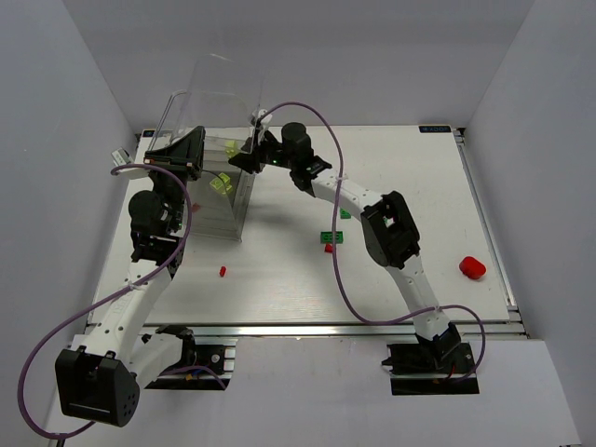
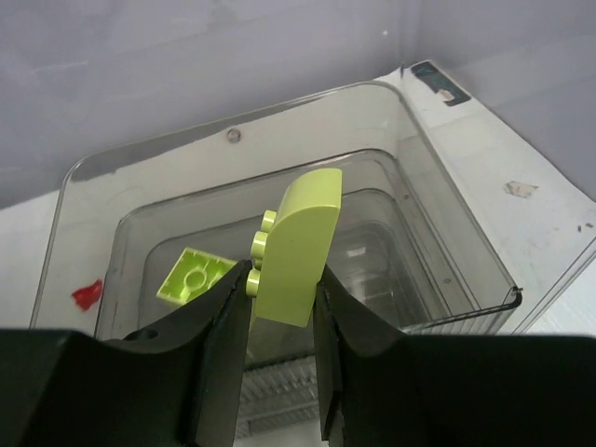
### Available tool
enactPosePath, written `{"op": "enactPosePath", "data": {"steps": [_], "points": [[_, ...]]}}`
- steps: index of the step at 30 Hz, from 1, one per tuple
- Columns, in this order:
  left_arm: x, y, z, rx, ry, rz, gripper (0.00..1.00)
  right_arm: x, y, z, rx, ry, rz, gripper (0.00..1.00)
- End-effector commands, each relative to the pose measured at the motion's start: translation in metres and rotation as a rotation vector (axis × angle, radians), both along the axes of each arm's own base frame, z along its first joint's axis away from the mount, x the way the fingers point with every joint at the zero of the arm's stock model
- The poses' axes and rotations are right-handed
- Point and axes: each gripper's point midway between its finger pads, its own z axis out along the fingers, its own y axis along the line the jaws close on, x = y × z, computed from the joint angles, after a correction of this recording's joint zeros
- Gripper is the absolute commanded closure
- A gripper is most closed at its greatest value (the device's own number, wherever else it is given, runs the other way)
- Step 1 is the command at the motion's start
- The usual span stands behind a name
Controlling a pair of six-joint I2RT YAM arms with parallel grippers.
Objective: Sort the legos into containers by color
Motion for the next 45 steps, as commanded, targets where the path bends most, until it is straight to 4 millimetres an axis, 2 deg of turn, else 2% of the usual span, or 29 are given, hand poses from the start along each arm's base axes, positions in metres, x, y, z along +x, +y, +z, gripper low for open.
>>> {"op": "enactPosePath", "data": {"steps": [1,5,7,11,14,17,20,23,24,25,26,27,28,29,30,31,32,33,34,35,36,37,38,39,41,45], "points": [[0.014,0.003,-0.028,-0.042,0.110,0.003,0.81,0.013,0.012,0.045,0.111,-0.060,-0.118,1.00],[0.015,0.002,-0.027,-0.040,0.109,-0.003,0.81,0.015,0.019,0.040,0.103,-0.084,-0.127,0.98],[0.015,0.001,-0.027,-0.040,0.109,-0.004,0.81,0.012,0.023,0.035,0.092,-0.087,-0.116,0.88],[0.014,0.001,-0.026,-0.039,0.111,-0.006,0.81,0.013,0.022,0.027,0.081,-0.072,-0.122,0.51],[0.015,0.001,-0.029,-0.037,0.117,-0.007,0.81,0.014,0.020,0.024,0.077,-0.071,-0.123,0.39],[0.014,0.001,-0.029,-0.041,0.114,-0.008,0.81,0.013,0.018,0.031,0.087,-0.086,-0.113,0.35],[0.014,0.001,-0.029,-0.039,0.112,-0.009,0.81,0.012,0.012,0.045,0.115,-0.105,-0.103,0.35],[0.014,0.001,-0.028,-0.038,0.111,-0.009,0.81,0.010,0.000,0.062,0.150,-0.112,-0.093,0.41],[0.014,0.001,-0.028,-0.039,0.111,-0.009,0.81,0.006,-0.007,0.079,0.172,-0.128,-0.088,0.47],[0.014,0.001,-0.027,-0.038,0.109,-0.009,0.81,0.002,-0.010,0.071,0.166,-0.096,-0.082,0.51],[0.014,0.000,-0.027,-0.037,0.109,-0.010,0.81,0.002,-0.017,0.073,0.172,-0.092,-0.076,0.54],[0.014,0.000,-0.027,-0.039,0.108,-0.011,0.81,-0.001,-0.028,0.094,0.202,-0.112,-0.078,0.63],[0.014,0.000,-0.027,-0.038,0.108,-0.010,0.82,-0.005,-0.034,0.079,0.184,-0.074,-0.074,0.70],[0.015,0.000,-0.028,-0.037,0.108,-0.012,0.81,-0.008,-0.041,0.082,0.194,-0.041,-0.065,0.84],[0.015,0.000,-0.029,-0.038,0.111,-0.012,0.81,-0.011,-0.052,0.099,0.214,-0.042,-0.069,0.89],[0.014,0.000,-0.028,-0.038,0.108,-0.013,0.81,-0.009,-0.063,0.089,0.201,-0.010,-0.077,0.95],[0.014,0.000,-0.028,-0.037,0.108,-0.013,0.82,-0.017,-0.066,0.091,0.207,0.023,-0.046,0.99],[0.015,0.000,-0.028,-0.036,0.109,-0.013,0.82,-0.020,-0.072,0.096,0.211,0.047,-0.036,1.00],[0.015,0.000,-0.028,-0.037,0.109,-0.011,0.82,-0.015,-0.082,0.093,0.204,0.083,-0.031,1.00],[0.015,0.000,-0.029,-0.036,0.111,-0.009,0.82,-0.023,-0.083,0.091,0.200,0.161,0.029,0.91],[0.015,0.000,-0.030,-0.036,0.115,-0.008,0.82,-0.025,-0.082,0.079,0.175,0.248,0.061,0.81],[0.015,0.000,-0.031,-0.030,0.116,-0.008,0.82,-0.022,-0.088,0.073,0.173,0.315,0.089,0.66],[0.016,0.000,-0.031,-0.028,0.119,-0.007,0.82,-0.032,-0.084,0.057,0.159,0.479,0.187,0.49],[0.017,-0.001,-0.033,-0.025,0.122,-0.009,0.82,-0.031,-0.085,0.049,0.142,0.532,0.211,0.44],[0.017,-0.001,-0.032,-0.023,0.122,-0.012,0.82,-0.043,-0.085,0.025,0.084,0.612,0.246,0.38],[0.018,-0.002,-0.034,-0.015,0.132,-0.011,0.82,-0.052,-0.086,0.008,0.062,0.749,0.253,0.38]]}}
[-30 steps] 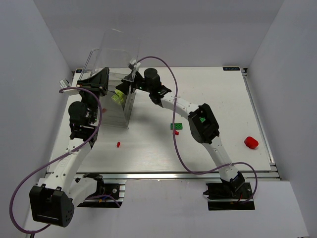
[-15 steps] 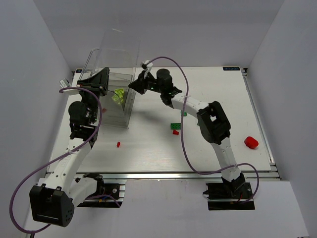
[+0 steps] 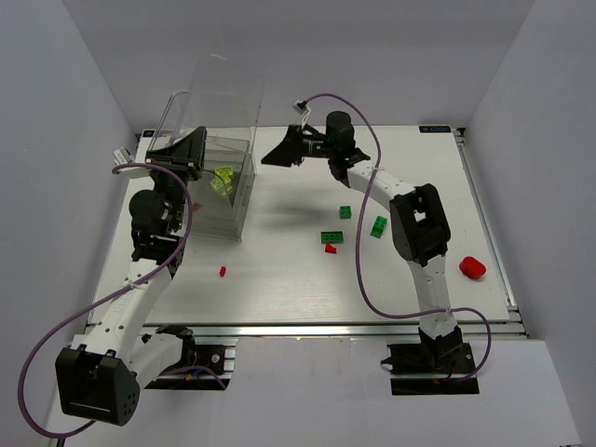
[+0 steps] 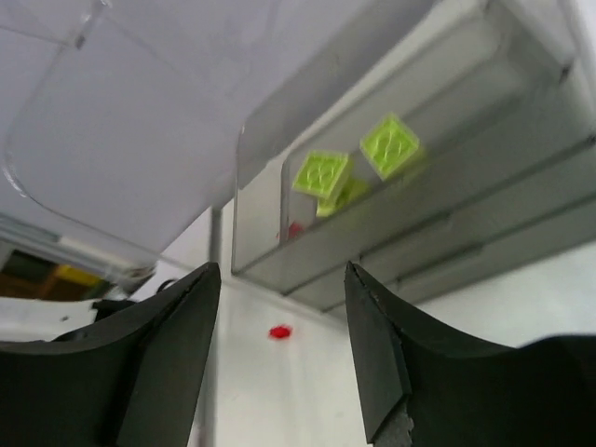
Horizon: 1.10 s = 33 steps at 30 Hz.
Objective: Sort the legos into containers by color
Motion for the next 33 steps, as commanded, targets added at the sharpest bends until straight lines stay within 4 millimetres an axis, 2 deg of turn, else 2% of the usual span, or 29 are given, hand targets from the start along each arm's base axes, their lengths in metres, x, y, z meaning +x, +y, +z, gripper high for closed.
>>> {"op": "enactPosePath", "data": {"steps": [1,2,6,10,15,17,24,30,32,33], "points": [[0.017,0.001,-0.031,-0.023,0.127,0.000,0.82,-0.032,0.007,-0.023,-0.046,0.218,0.124,0.39],[0.017,0.000,-0.031,-0.022,0.125,-0.001,0.82,-0.028,0.006,-0.033,-0.071,0.266,0.102,0.40],[0.018,0.000,-0.032,-0.017,0.131,-0.001,0.82,-0.027,0.012,-0.039,-0.093,0.327,0.078,0.46],[0.020,-0.001,-0.033,-0.004,0.148,-0.001,0.82,-0.031,0.027,-0.051,-0.111,0.406,0.042,0.47],[0.023,-0.003,-0.028,0.011,0.150,-0.005,0.82,-0.035,0.045,-0.068,-0.133,0.431,0.032,0.48],[0.026,-0.004,-0.029,0.013,0.154,-0.005,0.82,-0.030,0.049,-0.077,-0.144,0.418,0.021,0.51],[0.028,-0.004,-0.032,0.016,0.165,-0.008,0.81,-0.024,0.041,-0.086,-0.151,0.400,0.012,0.53],[0.023,-0.001,-0.043,0.038,0.213,0.010,0.67,-0.010,0.029,-0.080,-0.144,0.371,-0.018,0.48],[0.018,0.001,-0.040,0.051,0.219,0.020,0.61,-0.007,0.025,-0.077,-0.141,0.362,-0.023,0.46],[0.018,0.001,-0.045,0.061,0.245,0.020,0.58,-0.001,0.019,-0.077,-0.139,0.363,-0.033,0.46]]}}
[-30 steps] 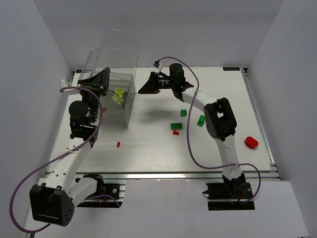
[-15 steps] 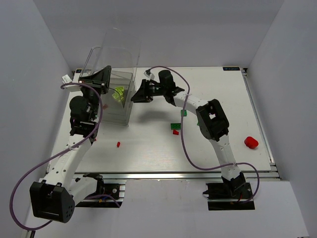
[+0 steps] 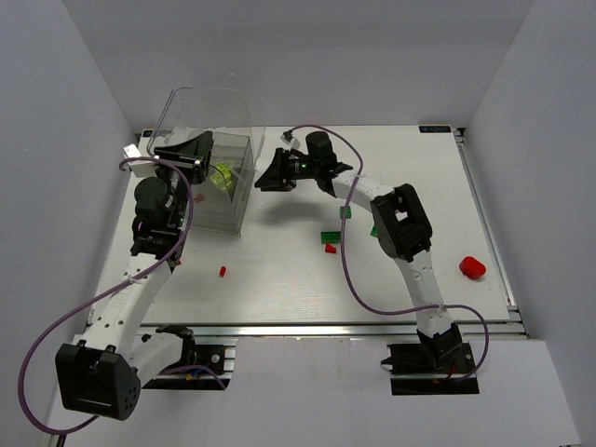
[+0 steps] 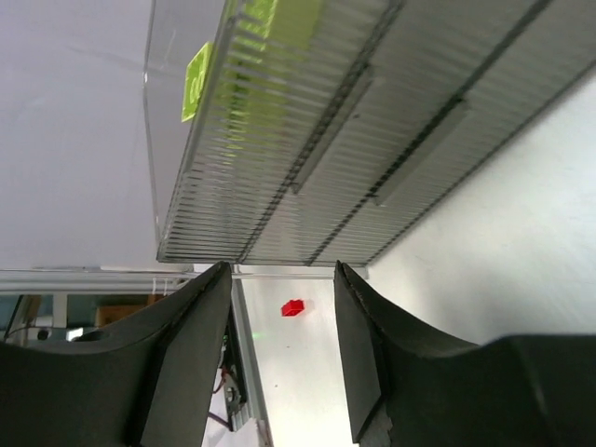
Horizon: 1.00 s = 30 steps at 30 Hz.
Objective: Sort the legos into containers by color
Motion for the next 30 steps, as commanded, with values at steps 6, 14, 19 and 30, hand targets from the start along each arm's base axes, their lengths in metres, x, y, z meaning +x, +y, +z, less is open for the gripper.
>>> {"op": "enactPosePath", "data": {"steps": [6,14,19,30], "points": [[-0.008,0.007,-0.032,0.018,0.130,0.033,0.52,0.033,-0.030,0.033,0.019,-0.163,-0.039,0.45],[-0.015,-0.001,-0.028,0.034,0.140,-0.011,0.45,0.044,-0.053,0.039,-0.008,-0.240,-0.050,0.42],[-0.018,-0.010,-0.029,0.063,0.178,-0.057,0.39,0.041,-0.058,0.040,-0.016,-0.252,-0.048,0.42],[-0.026,-0.021,-0.019,0.155,0.347,-0.131,0.43,0.041,-0.061,0.044,-0.016,-0.261,-0.051,0.41]]}}
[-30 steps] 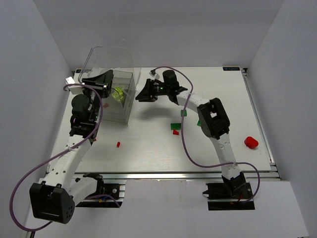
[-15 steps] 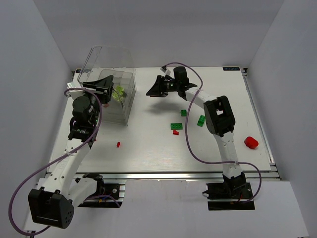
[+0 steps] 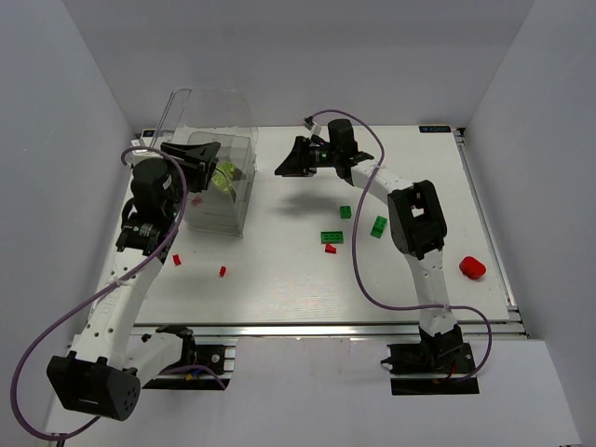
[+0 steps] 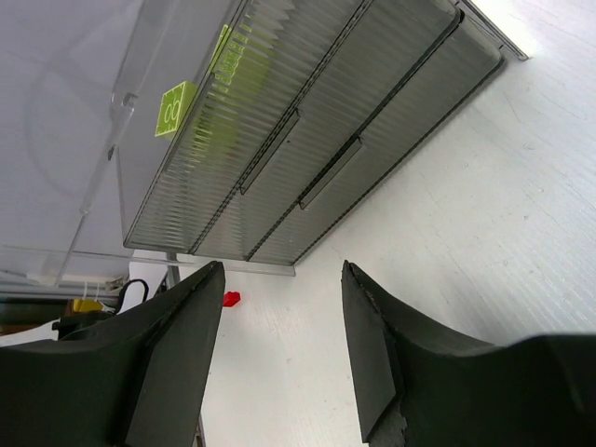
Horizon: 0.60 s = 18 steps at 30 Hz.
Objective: Sort the legos into containers by color
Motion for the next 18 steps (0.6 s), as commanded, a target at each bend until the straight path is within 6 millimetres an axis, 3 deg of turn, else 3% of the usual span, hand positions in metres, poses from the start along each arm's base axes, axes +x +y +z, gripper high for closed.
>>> {"op": "enactPosePath", "data": {"steps": [1,2,3,6,9,13,18], "points": [[-0.017,-0.009,0.019,0.031,0.053,-0.069,0.45,-0.004,-0.001,0.036,0.030,-0.077,0.015,0.41],[-0.019,-0.008,0.007,0.045,0.121,-0.061,0.48,-0.003,-0.002,0.036,0.030,-0.081,0.012,0.41],[-0.020,-0.006,0.015,0.046,0.125,-0.055,0.49,-0.004,-0.001,0.035,0.029,-0.078,0.013,0.41],[-0.027,-0.001,0.012,0.066,0.170,-0.039,0.49,-0.002,-0.001,0.036,0.028,-0.083,0.010,0.41],[-0.033,0.005,0.020,0.064,0.146,-0.022,0.38,-0.001,-0.002,0.036,0.027,-0.081,0.007,0.41],[-0.038,0.003,0.028,0.061,0.138,-0.037,0.35,-0.001,-0.001,0.037,0.026,-0.085,0.006,0.41],[-0.047,-0.003,0.025,0.064,0.171,-0.081,0.35,0.000,-0.001,0.037,0.026,-0.091,0.005,0.40]]}}
